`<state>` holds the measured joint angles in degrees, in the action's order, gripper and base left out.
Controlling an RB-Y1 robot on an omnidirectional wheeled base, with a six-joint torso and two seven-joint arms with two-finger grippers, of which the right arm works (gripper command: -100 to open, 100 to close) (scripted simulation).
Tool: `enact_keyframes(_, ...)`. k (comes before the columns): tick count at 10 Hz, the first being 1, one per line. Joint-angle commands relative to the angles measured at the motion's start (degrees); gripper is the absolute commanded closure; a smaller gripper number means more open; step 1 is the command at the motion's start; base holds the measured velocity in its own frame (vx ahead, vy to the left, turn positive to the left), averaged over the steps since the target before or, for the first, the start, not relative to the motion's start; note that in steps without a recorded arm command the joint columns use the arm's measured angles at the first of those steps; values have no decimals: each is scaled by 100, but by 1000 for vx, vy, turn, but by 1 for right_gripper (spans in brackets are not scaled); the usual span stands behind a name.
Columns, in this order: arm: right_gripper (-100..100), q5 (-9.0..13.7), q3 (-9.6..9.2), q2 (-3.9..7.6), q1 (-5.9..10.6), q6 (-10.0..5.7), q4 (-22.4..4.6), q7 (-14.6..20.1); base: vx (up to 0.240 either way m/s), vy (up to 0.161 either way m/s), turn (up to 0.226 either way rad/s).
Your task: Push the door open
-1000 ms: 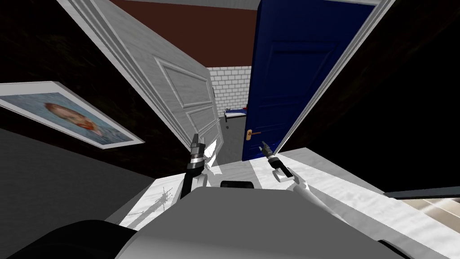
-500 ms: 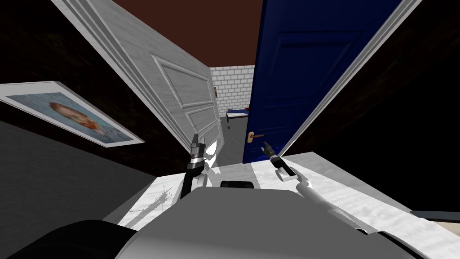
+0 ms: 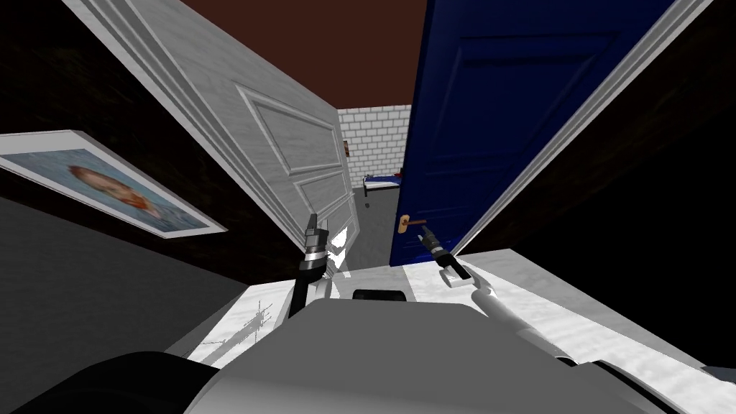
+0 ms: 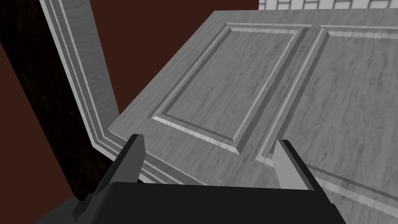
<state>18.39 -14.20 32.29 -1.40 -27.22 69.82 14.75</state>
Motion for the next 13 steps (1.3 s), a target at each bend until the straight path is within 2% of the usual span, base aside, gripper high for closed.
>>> enact_keyframes(1,-100,-12,40,-53,66,29,-81,-16,217,11,70)
enact_keyframes(4,-100,-33,109,-145,176,82,-211,-43,195,-2,52)
enact_keyframes(5,-100,-28,98,-129,152,79,-173,-41,84,-8,14)
enact_keyframes(6,100,-28,98,-129,152,79,-173,-41,-9,1,-9)
enact_keyframes(11,100,-28,98,-129,152,79,-173,-41,-8,0,5)
enact_keyframes(12,100,-46,239,-234,272,108,-265,-156,95,5,-64)
enact_keyframes(13,100,-51,274,-266,298,115,-292,-187,140,44,-59)
